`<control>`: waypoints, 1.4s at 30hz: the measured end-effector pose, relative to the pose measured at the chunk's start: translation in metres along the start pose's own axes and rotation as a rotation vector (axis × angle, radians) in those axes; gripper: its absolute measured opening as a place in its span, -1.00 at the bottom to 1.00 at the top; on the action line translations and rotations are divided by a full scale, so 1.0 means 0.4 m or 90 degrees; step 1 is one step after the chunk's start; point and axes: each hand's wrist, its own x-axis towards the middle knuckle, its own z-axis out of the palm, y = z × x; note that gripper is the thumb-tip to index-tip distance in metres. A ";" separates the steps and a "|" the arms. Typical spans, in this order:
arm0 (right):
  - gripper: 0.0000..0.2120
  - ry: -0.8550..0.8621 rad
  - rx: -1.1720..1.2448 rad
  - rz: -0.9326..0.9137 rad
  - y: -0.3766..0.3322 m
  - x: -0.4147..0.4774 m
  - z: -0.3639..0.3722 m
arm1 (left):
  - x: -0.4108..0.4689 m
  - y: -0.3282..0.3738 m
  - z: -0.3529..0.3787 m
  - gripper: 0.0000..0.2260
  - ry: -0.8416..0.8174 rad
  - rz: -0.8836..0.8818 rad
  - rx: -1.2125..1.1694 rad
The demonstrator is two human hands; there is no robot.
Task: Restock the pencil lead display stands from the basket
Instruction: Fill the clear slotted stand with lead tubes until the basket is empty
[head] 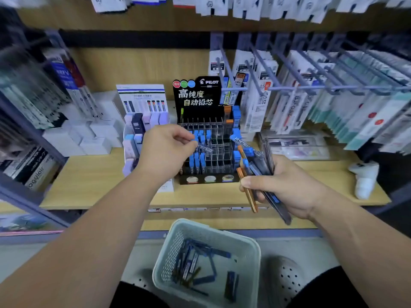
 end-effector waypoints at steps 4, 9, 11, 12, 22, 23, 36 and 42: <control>-0.74 0.025 0.003 0.009 0.023 0.049 -0.041 | 0.048 -0.025 0.010 -0.91 0.001 0.059 0.050; -0.63 0.075 -0.009 0.012 0.031 0.090 -0.101 | 0.092 -0.049 0.056 -0.89 0.007 0.219 0.123; -0.58 0.059 -0.022 0.011 0.032 0.103 -0.110 | 0.108 -0.056 0.075 -0.89 -0.019 0.237 0.121; -0.53 0.049 -0.029 0.010 0.034 0.108 -0.113 | 0.115 -0.059 0.082 -0.89 -0.022 0.243 0.120; -0.61 -0.010 0.012 0.045 0.040 0.140 -0.099 | 0.145 -0.083 0.123 -0.90 -0.041 0.277 0.184; -0.59 -0.015 0.012 0.045 0.042 0.142 -0.095 | 0.145 -0.087 0.128 -0.90 -0.045 0.271 0.193; -0.61 -0.072 0.030 0.047 0.066 0.158 -0.081 | 0.137 -0.055 0.137 -0.78 -0.027 0.200 0.208; -0.71 -0.083 0.032 0.040 0.053 0.162 -0.068 | 0.085 0.020 0.152 -0.84 -0.120 -0.223 -0.226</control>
